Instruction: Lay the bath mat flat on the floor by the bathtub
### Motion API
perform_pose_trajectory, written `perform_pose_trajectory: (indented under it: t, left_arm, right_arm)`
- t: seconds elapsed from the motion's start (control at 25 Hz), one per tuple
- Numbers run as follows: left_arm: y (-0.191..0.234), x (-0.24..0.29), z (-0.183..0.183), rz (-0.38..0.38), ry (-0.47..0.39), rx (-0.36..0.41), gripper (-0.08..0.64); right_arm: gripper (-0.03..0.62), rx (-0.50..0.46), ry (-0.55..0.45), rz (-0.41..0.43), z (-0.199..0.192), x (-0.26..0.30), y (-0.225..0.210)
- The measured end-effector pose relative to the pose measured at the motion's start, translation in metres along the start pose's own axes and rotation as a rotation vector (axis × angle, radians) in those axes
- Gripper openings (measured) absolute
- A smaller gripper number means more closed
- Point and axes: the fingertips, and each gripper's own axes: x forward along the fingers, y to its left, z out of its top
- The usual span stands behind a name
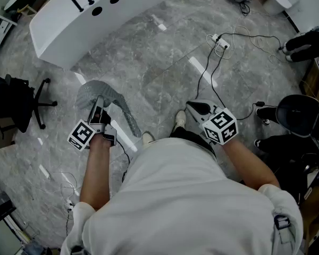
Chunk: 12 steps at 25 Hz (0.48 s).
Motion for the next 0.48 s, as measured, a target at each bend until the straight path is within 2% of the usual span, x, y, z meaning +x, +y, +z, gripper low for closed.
perform_pose_trajectory:
  t: [0.12,0.28,0.48]
  left_arm:
    - [-0.03,0.036,-0.004,0.004,-0.013,-0.002,0.051]
    - [-0.081,0.093,-0.01,-0.076,-0.024,-0.007,0.051]
    - [-0.133,0.159,-0.017,-0.141,-0.023,0.037,0.051]
  right_arm:
    - [0.008,0.002,0.002,0.003,0.001,-0.021,-0.041]
    - [0.008,0.007,-0.001,-0.001,0.0,-0.045,-0.094]
    - [0.009,0.027,0.0,-0.019,0.0,-0.061,-0.149]
